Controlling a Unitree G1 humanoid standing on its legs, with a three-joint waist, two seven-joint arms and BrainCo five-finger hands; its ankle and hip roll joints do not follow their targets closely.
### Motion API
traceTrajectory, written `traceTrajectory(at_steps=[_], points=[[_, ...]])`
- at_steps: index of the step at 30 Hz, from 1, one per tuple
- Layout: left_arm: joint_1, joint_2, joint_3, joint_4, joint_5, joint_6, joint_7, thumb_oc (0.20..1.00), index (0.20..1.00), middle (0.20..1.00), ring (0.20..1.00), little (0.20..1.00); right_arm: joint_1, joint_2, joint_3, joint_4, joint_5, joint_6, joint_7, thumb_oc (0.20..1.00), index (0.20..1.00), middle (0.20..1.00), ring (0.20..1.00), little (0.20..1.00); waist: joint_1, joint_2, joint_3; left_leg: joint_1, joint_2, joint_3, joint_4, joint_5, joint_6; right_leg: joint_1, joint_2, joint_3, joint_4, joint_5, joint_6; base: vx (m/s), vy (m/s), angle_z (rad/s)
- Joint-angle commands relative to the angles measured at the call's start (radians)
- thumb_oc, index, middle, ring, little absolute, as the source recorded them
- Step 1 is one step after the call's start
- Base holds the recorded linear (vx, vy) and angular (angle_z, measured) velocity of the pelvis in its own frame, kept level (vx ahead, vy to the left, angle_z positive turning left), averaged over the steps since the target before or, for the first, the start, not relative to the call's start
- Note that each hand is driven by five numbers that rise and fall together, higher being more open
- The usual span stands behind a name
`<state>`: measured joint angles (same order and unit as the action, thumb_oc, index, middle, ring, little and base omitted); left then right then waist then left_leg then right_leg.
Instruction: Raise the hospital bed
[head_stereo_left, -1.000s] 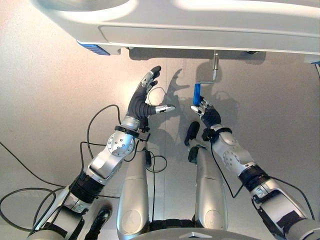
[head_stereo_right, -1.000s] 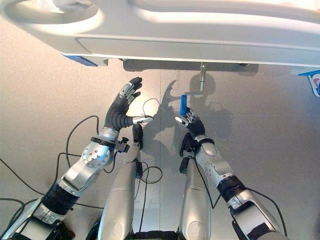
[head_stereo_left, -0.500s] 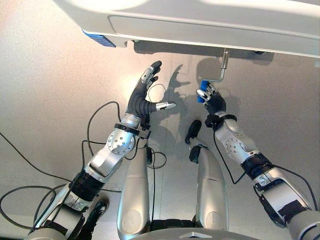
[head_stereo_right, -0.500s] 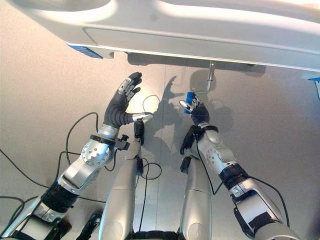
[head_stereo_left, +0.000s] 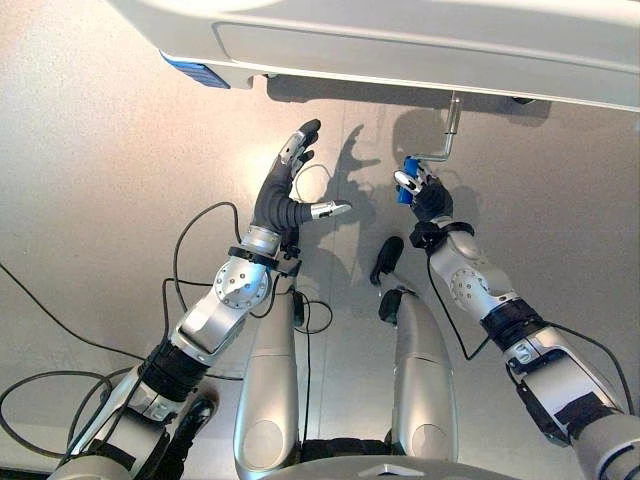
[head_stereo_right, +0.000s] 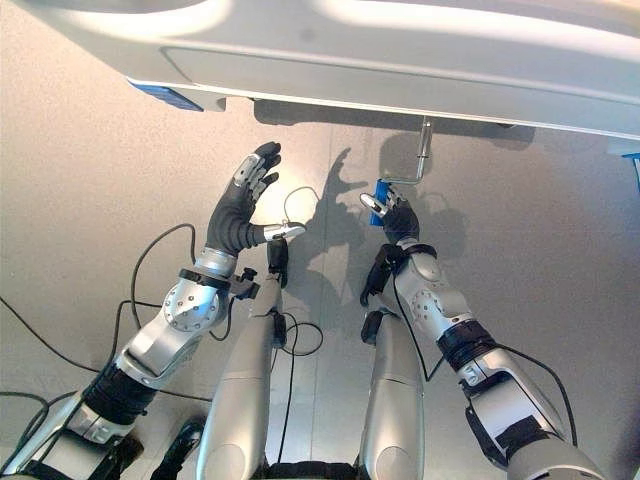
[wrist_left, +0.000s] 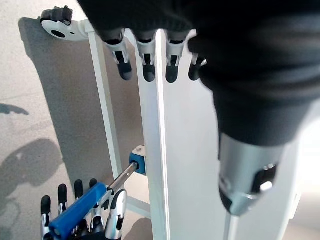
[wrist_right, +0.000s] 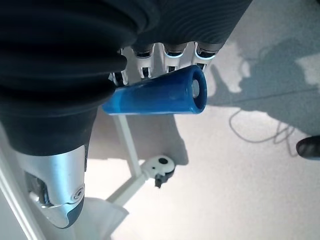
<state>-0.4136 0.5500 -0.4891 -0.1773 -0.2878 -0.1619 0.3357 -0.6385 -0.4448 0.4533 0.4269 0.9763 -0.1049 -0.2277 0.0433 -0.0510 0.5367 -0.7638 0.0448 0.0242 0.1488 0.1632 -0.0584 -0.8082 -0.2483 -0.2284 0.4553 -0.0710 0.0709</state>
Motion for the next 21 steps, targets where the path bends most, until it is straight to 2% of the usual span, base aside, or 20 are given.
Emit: traceTrajectory(at_steps=[1, 2, 3, 21], points=[[0.008, -0.003, 0.004, -0.153, 0.033, -0.044, 0.005, 1.000, 1.000, 1.000, 1.000, 1.000, -0.088, -0.034, 0.036, -0.039, 0.023, -0.050, 0.035, 0.561, 0.561, 0.561, 0.561, 0.561, 0.003, 0.032, -0.017, -0.002, 0.017, -0.029, 0.068, -0.076, -0.023, 0.040, -0.054, 0.028, -0.140, 0.167, 0.096, 0.00, 0.000, 0.00], [0.008, -0.003, 0.005, -0.154, 0.034, -0.045, 0.005, 1.000, 1.000, 1.000, 1.000, 1.000, -0.089, -0.033, 0.041, -0.041, 0.025, -0.049, 0.040, 0.319, 0.319, 0.319, 0.319, 0.319, 0.003, 0.032, -0.017, -0.002, 0.017, -0.029, 0.070, -0.076, -0.024, 0.039, -0.054, 0.029, -0.138, 0.166, 0.096, 0.00, 0.000, 0.00], [0.009, -0.003, 0.005, -0.155, 0.036, -0.047, 0.006, 1.000, 1.000, 1.000, 1.000, 1.000, -0.090, -0.032, 0.045, -0.044, 0.023, -0.047, 0.046, 0.200, 0.200, 0.200, 0.200, 0.200, 0.004, 0.033, -0.017, -0.002, 0.016, -0.029, 0.069, -0.076, -0.023, 0.038, -0.054, 0.031, -0.137, 0.166, 0.095, 0.00, 0.000, 0.00], [-0.007, -0.002, -0.011, -0.145, 0.039, -0.051, -0.009, 1.000, 1.000, 1.000, 1.000, 1.000, -0.075, -0.057, 0.046, -0.089, 0.023, -0.050, 0.078, 0.200, 0.200, 0.200, 0.200, 0.200, -0.007, 0.044, -0.017, -0.006, 0.015, -0.019, 0.083, -0.082, -0.022, 0.022, -0.051, 0.048, -0.123, 0.160, 0.094, 0.00, 0.000, 0.00]])
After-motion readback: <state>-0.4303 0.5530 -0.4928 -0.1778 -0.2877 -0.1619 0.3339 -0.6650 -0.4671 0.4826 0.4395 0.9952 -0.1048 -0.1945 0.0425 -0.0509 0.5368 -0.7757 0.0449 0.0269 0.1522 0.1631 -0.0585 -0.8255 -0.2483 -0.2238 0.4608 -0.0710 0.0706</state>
